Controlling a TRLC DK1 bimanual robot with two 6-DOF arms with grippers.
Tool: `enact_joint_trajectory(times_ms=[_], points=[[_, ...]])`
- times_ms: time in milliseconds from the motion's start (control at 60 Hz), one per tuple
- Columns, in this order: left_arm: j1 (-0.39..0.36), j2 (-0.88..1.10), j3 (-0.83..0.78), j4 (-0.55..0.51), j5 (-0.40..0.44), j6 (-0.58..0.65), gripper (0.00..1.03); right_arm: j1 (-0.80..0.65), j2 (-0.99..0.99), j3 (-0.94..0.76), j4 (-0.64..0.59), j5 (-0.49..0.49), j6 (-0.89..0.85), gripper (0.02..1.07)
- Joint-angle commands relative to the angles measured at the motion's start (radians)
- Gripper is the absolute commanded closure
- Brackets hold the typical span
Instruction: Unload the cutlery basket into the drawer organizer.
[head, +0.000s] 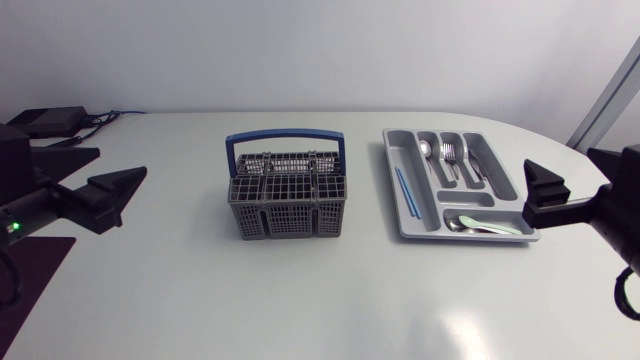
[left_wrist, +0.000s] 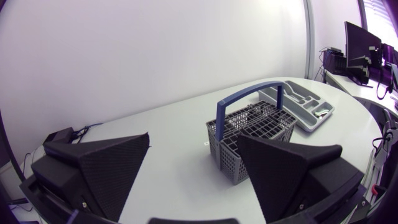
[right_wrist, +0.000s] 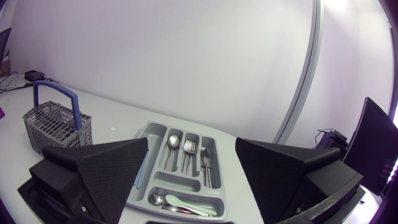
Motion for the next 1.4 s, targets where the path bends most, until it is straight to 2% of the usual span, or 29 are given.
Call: enact_joint_trajectory(times_ms=[0, 167, 1150, 1383], points=[[0.011, -0.043, -0.059, 0.005, 0.01, -0.035, 0.05, -0.005, -0.056, -0.049, 0.001, 0.003, 0.023, 0.06], [0.051, -0.158, -0.129, 0.056, 0.007, -0.104, 0.05, -0.014, -0.119, -0.08, 0.001, 0.006, -0.005, 0.06], [-0.093, -0.647, -0.544, 0.16, -0.354, -0.279, 0.05, -0.037, -0.503, -0.411, -0.003, -0.098, 0.241, 0.06], [-0.093, -0.649, -0.545, 0.16, -0.355, -0.279, 0.05, -0.037, -0.504, -0.412, -0.003, -0.098, 0.242, 0.06]])
